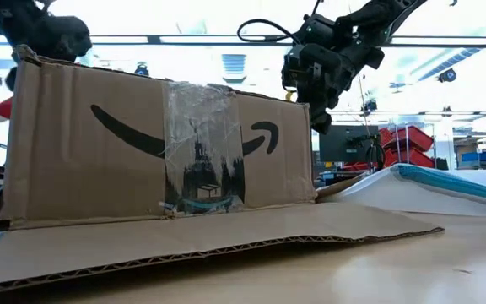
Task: Unpack boxes
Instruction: Break down the box using the red cutter
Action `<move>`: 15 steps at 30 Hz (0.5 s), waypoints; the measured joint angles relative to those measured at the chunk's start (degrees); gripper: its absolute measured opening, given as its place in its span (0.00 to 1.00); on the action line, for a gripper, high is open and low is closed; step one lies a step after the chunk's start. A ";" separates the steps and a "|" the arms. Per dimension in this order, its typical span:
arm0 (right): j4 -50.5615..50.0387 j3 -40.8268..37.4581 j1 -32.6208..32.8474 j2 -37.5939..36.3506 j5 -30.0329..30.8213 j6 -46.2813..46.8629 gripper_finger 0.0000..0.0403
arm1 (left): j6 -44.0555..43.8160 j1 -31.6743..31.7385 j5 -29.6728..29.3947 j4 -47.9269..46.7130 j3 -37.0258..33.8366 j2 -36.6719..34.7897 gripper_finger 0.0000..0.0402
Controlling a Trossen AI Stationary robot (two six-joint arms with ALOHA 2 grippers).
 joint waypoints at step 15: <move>3.35 0.07 2.43 4.23 -3.48 0.94 0.00 | -8.49 0.11 -14.29 -5.38 -0.68 5.21 0.07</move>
